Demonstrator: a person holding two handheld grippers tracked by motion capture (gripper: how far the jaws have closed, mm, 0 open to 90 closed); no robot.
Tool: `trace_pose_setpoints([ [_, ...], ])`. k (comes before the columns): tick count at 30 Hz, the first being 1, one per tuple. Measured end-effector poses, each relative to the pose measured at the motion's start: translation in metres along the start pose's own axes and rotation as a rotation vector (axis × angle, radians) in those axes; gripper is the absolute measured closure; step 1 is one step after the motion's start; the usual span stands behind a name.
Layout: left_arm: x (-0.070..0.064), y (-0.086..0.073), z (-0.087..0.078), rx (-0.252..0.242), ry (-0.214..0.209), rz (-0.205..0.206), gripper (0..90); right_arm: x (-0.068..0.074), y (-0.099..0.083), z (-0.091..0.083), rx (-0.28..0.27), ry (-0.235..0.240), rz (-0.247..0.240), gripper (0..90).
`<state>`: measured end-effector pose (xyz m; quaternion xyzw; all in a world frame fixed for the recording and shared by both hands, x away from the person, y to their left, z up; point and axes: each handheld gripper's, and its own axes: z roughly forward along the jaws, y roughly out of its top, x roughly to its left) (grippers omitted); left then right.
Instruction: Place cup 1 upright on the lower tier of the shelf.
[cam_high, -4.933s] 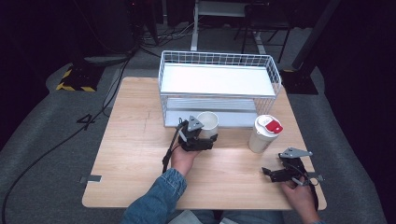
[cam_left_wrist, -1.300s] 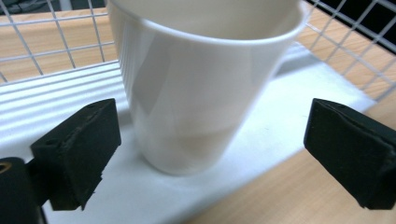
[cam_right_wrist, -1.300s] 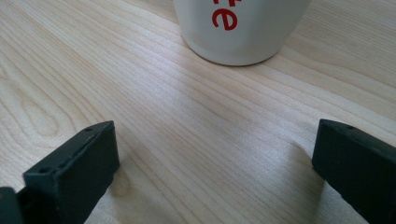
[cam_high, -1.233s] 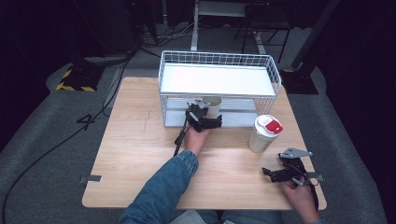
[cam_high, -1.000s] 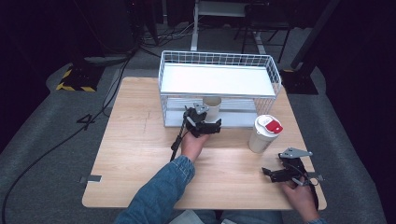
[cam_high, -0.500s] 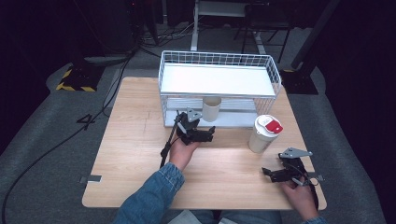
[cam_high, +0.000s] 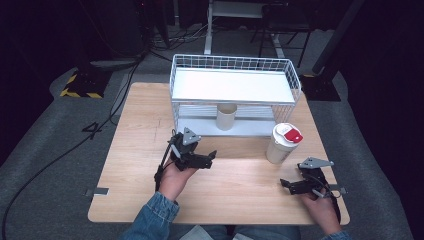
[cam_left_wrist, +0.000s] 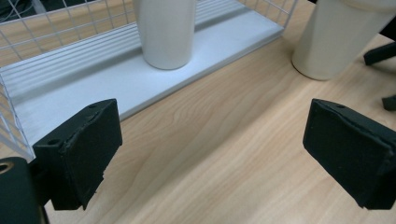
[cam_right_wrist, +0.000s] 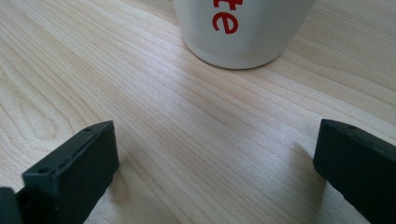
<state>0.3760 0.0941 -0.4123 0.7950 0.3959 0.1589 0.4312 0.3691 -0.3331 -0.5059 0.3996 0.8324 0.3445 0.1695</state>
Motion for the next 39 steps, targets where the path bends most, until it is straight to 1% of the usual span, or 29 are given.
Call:
trace_pose_setpoints([
  [2, 0.0, -0.001, -0.004, -0.013, -0.008, -0.004, 5.2, 0.0, 0.0, 0.0, 0.001, 0.001, 0.0, 0.0],
  [4, 0.001, -0.004, -0.009, -0.007, -0.016, -0.008, 5.4, 0.0, 0.0, 0.0, 0.001, 0.0, 0.0, 0.1],
  [7, 0.005, -0.01, -0.015, -0.006, -0.008, -0.014, 5.4, 0.0, 0.0, 0.0, 0.002, 0.0, -0.001, 0.1],
  [10, 0.01, -0.018, -0.023, -0.015, -0.011, -0.023, 5.4, 0.0, 0.0, 0.0, 0.001, -0.001, 0.0, 0.2],
  [11, 0.012, -0.022, -0.026, -0.021, -0.011, -0.036, 5.4, 0.0, 0.0, 0.0, -0.001, 0.0, 0.0, 0.2],
  [13, 0.015, -0.027, -0.032, -0.029, -0.005, -0.035, 5.4, 0.0, 0.0, 0.0, -0.001, 0.0, 0.0, 0.2],
  [16, 0.019, -0.037, -0.04, -0.04, 0.005, -0.046, 5.4, 0.0, 0.0, 0.0, 0.0, -0.001, 0.0, 0.2],
  [19, 0.025, -0.044, -0.045, -0.036, 0.013, -0.052, 5.4, 0.0, 0.0, 0.0, 0.0, -0.002, -0.001, 0.2],
  [21, 0.027, -0.048, -0.047, -0.034, 0.013, -0.049, 5.5, 0.0, 0.0, 0.0, 0.0, -0.002, -0.001, 0.2],
  [22, 0.028, -0.05, -0.05, -0.035, 0.01, -0.055, 5.6, 0.0, 0.0, 0.0, 0.0, -0.002, -0.001, 0.2],
  [24, 0.031, -0.055, -0.052, -0.043, 0.005, -0.046, 5.8, 0.0, 0.0, 0.0, 0.0, -0.002, -0.001, 0.2],
  [26, 0.033, -0.061, -0.053, -0.033, -0.005, -0.056, 6.8, 0.0, 0.0, 0.0, 0.0, -0.002, -0.001, 0.2],
  [29, 0.037, -0.071, -0.055, -0.012, 0.008, -0.058, 7.7, 0.0, 0.0, 0.0, 0.0, -0.002, -0.001, 0.2],
  [31, 0.039, -0.075, -0.058, -0.004, 0.01, -0.059, 7.9, 0.0, 0.0, 0.0, -0.001, -0.001, 0.0, 0.2],
  [34, 0.041, -0.082, -0.06, 0.002, 0.017, -0.072, 8.0, 0.0, 0.0, 0.0, 0.0, -0.002, -0.001, 0.2],
  [35, 0.043, -0.084, -0.06, 0.012, 0.022, -0.069, 8.3, 0.0, 0.0, 0.0, 0.0, -0.002, -0.001, 0.2],
  [39, 0.052, -0.091, -0.056, 0.075, 0.049, -0.082, 10.1, 0.0, 0.0, 0.0, 0.0, -0.002, -0.001, 0.2],
])
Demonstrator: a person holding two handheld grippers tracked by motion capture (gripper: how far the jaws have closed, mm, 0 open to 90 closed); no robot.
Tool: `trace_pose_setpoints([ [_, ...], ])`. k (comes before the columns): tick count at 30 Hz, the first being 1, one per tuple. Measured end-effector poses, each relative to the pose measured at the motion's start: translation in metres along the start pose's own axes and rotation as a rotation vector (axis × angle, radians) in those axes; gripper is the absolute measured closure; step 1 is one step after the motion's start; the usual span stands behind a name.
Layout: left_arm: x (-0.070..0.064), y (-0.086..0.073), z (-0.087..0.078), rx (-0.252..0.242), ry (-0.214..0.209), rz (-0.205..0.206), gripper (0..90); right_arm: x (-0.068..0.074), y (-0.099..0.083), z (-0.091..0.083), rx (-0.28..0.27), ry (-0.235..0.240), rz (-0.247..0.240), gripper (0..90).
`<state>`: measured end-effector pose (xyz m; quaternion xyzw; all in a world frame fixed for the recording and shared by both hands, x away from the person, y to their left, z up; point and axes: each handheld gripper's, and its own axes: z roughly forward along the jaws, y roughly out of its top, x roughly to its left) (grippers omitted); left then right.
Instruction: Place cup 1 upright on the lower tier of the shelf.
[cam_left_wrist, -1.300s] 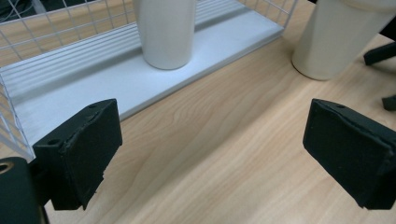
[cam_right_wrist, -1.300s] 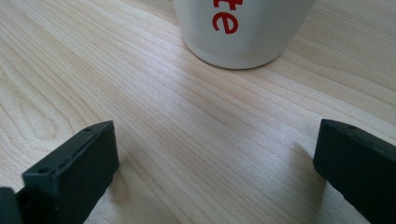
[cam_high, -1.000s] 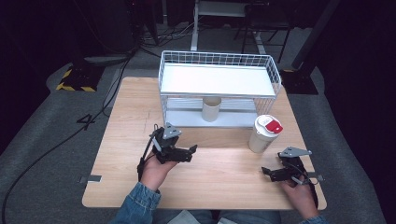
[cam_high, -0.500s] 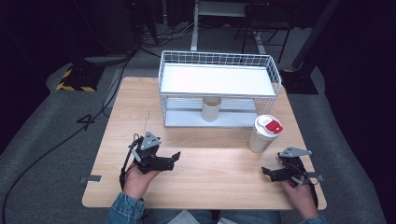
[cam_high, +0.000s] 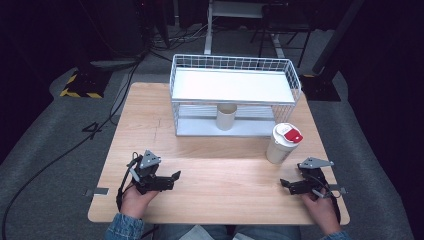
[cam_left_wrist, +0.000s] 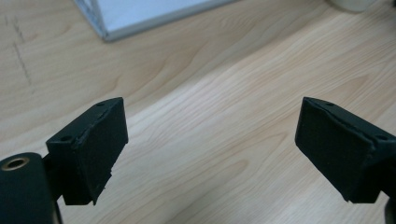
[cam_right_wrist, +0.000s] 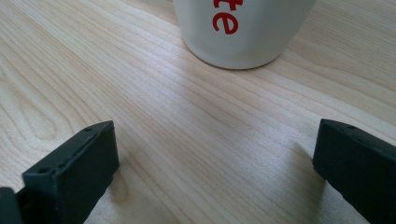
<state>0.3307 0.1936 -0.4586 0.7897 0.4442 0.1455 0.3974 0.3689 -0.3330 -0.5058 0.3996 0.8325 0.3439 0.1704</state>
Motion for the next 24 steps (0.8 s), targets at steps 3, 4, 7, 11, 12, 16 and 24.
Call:
trace_pose_setpoints([
  [3, 0.004, -0.004, 0.006, 0.04, 0.014, 0.0, 10.1, 0.0, 0.0, 0.0, 0.0, 0.0, 0.0, 0.2],
  [4, 0.004, -0.006, 0.008, 0.053, 0.025, 0.006, 10.1, 0.0, 0.0, 0.0, 0.0, 0.0, 0.0, 0.2],
  [7, 0.005, -0.012, 0.013, 0.093, 0.036, 0.02, 10.1, 0.0, 0.0, 0.0, 0.0, 0.0, 0.0, 0.2],
  [11, 0.009, -0.018, 0.018, 0.13, 0.054, 0.006, 10.0, 0.0, 0.0, 0.0, 0.0, 0.0, 0.0, 0.2],
  [12, 0.011, -0.019, 0.019, 0.141, 0.062, 0.008, 9.9, 0.0, 0.0, 0.0, 0.0, 0.0, 0.0, 0.2],
  [16, 0.014, -0.024, 0.024, 0.164, 0.069, -0.006, 9.9, 0.0, 0.0, 0.0, -0.001, 0.001, 0.0, 0.2],
  [24, 0.017, -0.028, 0.028, 0.166, 0.104, 0.012, 9.6, 0.0, 0.0, 0.0, -0.001, -0.001, -0.001, 0.4],
])
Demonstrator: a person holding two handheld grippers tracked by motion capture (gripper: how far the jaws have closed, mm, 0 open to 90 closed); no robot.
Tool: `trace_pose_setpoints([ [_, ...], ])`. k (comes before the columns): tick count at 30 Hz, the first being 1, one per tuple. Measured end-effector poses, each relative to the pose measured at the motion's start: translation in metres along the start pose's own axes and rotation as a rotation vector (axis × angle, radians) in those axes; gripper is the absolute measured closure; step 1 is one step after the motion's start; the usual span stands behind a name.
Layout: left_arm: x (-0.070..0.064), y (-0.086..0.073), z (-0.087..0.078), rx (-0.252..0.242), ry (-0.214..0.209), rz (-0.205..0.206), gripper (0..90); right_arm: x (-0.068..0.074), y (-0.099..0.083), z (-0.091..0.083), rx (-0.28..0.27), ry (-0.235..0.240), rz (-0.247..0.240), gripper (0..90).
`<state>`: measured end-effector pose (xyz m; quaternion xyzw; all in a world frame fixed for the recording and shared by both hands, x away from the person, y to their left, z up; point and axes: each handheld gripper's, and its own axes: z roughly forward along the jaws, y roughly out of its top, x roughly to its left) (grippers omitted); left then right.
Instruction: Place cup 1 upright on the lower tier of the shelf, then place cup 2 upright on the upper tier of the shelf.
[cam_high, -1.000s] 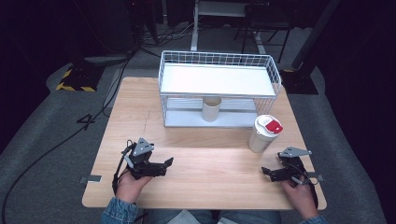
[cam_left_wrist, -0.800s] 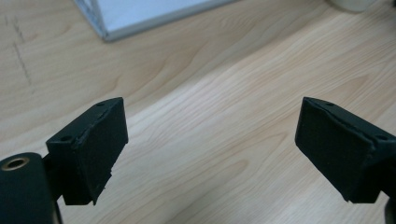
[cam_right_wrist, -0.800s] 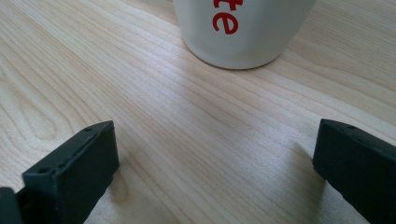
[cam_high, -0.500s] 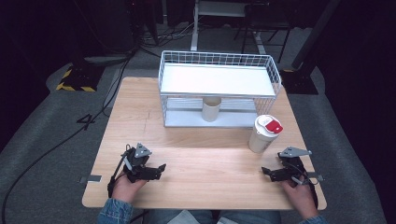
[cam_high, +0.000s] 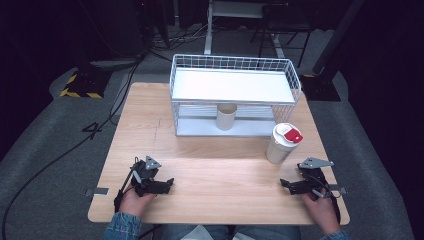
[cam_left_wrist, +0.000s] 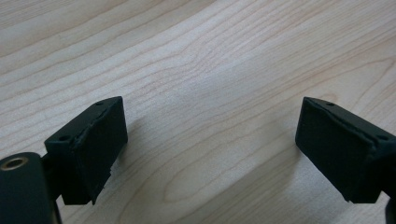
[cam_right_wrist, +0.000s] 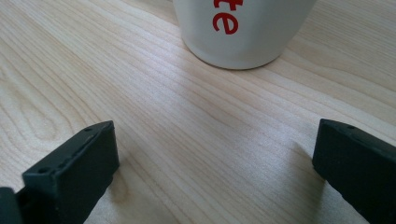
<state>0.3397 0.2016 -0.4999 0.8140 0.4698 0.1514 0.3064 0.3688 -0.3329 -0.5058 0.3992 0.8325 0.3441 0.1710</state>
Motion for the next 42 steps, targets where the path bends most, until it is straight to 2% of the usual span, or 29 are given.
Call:
trace_pose_setpoints([
  [4, 0.0026, -0.0039, 0.0024, -0.029, 0.012, 0.018, 4.9, 0.0, 0.0, 0.0, 0.0, 0.0, 0.0, 0.4],
  [5, 0.0027, -0.0049, 0.003, -0.039, 0.009, 0.012, 4.1, 0.0, 0.0, 0.0, 0.0, 0.0, 0.0, 0.4],
  [16, 0.0032, -0.0049, 0.0034, -0.039, 0.005, 0.005, 3.0, 0.0004, -0.0005, -0.0007, 0.002, -0.006, 0.008, 0.3],
  [25, 0.003, -0.0018, 0.006, -0.041, 0.031, -0.024, 3.0, 0.0004, -0.0006, -0.0008, 0.002, -0.007, 0.01, 0.4],
  [38, 0.0045, -0.0023, 0.0055, -0.042, 0.023, -0.011, 3.0, -0.0004, -0.0004, -0.004, 0.008, -0.01, 0.028, 4.4],
  [42, 0.0045, -0.0023, 0.0056, -0.043, 0.023, -0.011, 3.0, 0.0003, 0.0, -0.0098, -0.022, -0.018, 0.026, 4.4],
])
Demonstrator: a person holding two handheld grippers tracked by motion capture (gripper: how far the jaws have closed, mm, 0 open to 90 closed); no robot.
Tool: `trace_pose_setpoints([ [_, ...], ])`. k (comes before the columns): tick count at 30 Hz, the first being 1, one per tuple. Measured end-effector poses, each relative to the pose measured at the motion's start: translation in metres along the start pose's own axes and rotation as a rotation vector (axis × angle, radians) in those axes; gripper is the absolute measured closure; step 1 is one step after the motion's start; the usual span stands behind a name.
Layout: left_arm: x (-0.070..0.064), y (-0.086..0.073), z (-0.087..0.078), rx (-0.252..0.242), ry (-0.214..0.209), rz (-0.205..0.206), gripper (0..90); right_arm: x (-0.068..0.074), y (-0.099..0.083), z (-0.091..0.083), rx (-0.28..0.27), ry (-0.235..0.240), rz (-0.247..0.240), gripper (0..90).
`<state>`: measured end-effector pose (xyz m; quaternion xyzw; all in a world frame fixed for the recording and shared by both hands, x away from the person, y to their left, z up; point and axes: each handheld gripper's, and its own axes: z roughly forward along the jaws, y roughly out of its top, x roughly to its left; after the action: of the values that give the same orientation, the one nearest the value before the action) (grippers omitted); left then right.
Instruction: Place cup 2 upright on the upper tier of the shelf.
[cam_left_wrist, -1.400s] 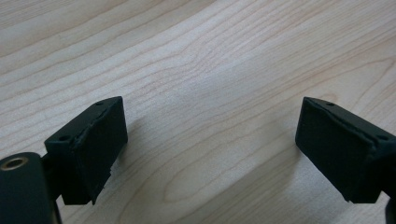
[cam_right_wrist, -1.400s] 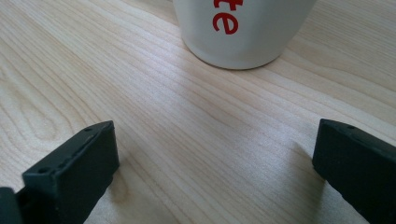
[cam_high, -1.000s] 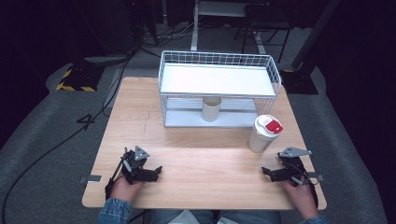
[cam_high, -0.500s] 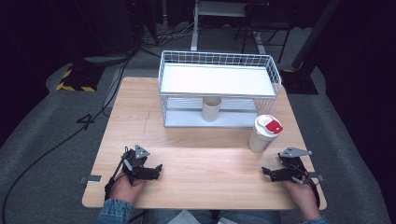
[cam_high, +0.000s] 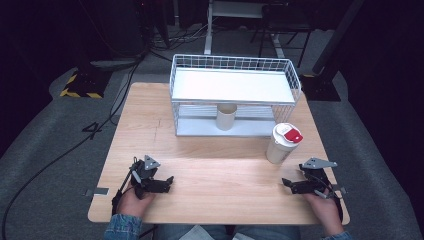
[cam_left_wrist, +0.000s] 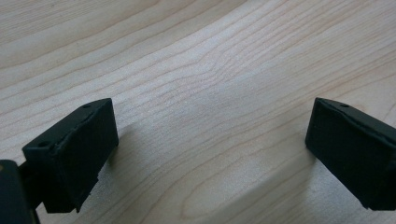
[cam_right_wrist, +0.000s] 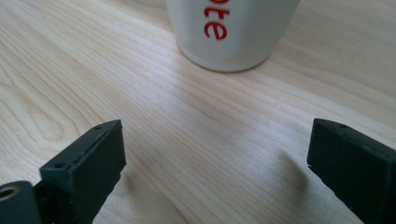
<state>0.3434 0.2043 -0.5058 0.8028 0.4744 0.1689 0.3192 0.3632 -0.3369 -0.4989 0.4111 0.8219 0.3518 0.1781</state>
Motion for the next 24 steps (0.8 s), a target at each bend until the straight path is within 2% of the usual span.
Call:
trace_pose_setpoints([
  [9, 0.0, 0.0, 0.0, 0.0, 0.0, 0.0, 3.0, 0.003, 0.009, -0.015, -0.089, 0.005, 0.013, 4.4],
  [15, 0.0, 0.0, 0.0, 0.0, 0.0, 0.0, 3.0, 0.01, 0.021, -0.023, -0.135, -0.006, -0.007, 4.4],
  [19, 0.0, 0.0, 0.0, 0.0, 0.0, 0.0, 3.0, 0.008, 0.026, -0.025, -0.165, -0.01, 0.027, 4.1],
  [24, 0.0, 0.0, 0.0, 0.0, 0.001, 0.0, 3.0, 0.006, 0.036, -0.02, -0.194, -0.01, 0.038, 3.1],
])
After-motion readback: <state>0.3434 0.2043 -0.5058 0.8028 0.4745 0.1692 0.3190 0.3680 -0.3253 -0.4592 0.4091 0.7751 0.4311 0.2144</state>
